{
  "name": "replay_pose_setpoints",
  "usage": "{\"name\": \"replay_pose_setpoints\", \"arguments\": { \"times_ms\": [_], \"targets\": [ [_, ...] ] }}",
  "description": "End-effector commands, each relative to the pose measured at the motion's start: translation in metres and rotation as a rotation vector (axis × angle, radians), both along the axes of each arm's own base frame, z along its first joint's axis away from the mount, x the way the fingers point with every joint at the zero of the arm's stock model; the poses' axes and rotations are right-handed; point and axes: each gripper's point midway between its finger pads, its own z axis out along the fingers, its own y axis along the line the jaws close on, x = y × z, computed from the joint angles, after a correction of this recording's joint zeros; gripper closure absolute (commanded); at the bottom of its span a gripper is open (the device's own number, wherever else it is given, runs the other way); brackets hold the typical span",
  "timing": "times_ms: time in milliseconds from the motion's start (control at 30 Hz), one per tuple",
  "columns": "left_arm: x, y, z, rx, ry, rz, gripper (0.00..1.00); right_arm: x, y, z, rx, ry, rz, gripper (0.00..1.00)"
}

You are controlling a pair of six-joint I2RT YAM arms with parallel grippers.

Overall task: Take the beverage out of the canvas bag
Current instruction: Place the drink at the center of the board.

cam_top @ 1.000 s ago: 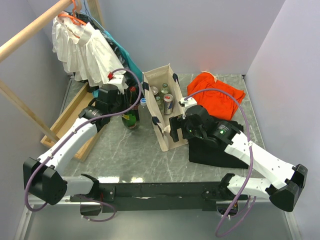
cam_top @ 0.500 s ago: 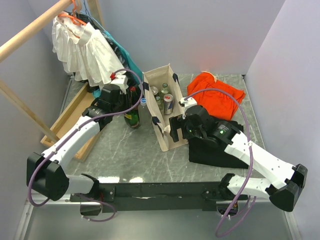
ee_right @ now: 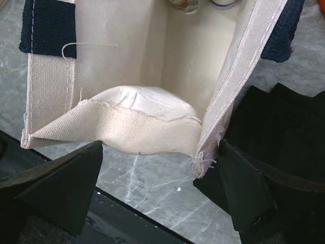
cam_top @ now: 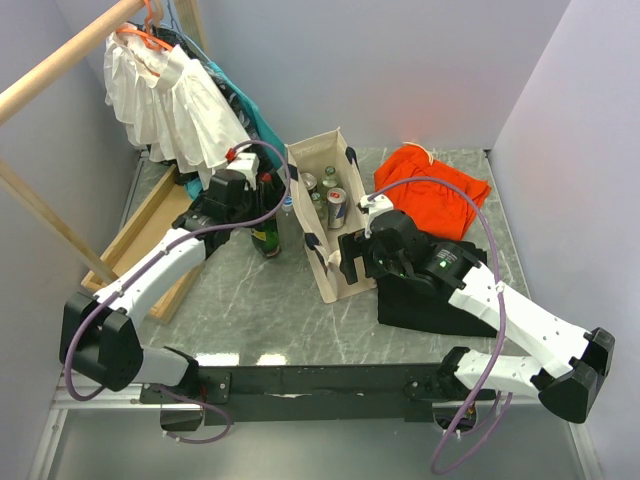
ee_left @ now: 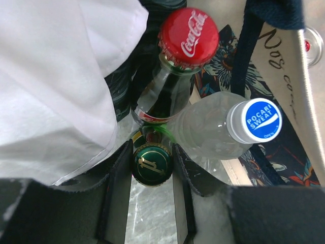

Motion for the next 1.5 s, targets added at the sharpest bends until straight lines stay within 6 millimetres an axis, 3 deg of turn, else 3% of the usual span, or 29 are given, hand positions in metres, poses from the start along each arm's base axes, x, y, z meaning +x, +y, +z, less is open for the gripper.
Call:
{"name": "replay_pose_setpoints", "arguments": {
  "times_ms": [0, 267, 600, 967, 1200, 1467],
  "targets": [
    [0.022, -0.014, 0.056, -0.121, -0.195, -0.005, 0.99, 0.0, 0.001, -0.003, -0.021, -0.008, 0.006, 0.0],
    [0.026, -0.02, 0.041, -0.119, -0.159, -0.018, 0.99, 0.0, -0.005, -0.004, -0.034, -0.015, -0.01, 0.0],
    [0.028, -0.021, 0.036, -0.12, -0.153, -0.021, 0.99, 0.0, -0.003, -0.007, -0.033, -0.007, -0.006, 0.0],
    [0.027, -0.026, 0.032, -0.127, -0.13, -0.038, 0.87, 0.001, -0.004, -0.007, -0.037, -0.006, -0.01, 0.0],
    [0.027, -0.028, 0.03, -0.127, -0.122, -0.045, 0.88, 0.0, -0.003, -0.009, -0.037, 0.0, -0.01, 0.0],
    [0.025, -0.028, 0.03, -0.13, -0.115, -0.051, 0.8, 0.001, -0.003, -0.007, -0.035, -0.003, -0.011, 0.0]
  ]
}}
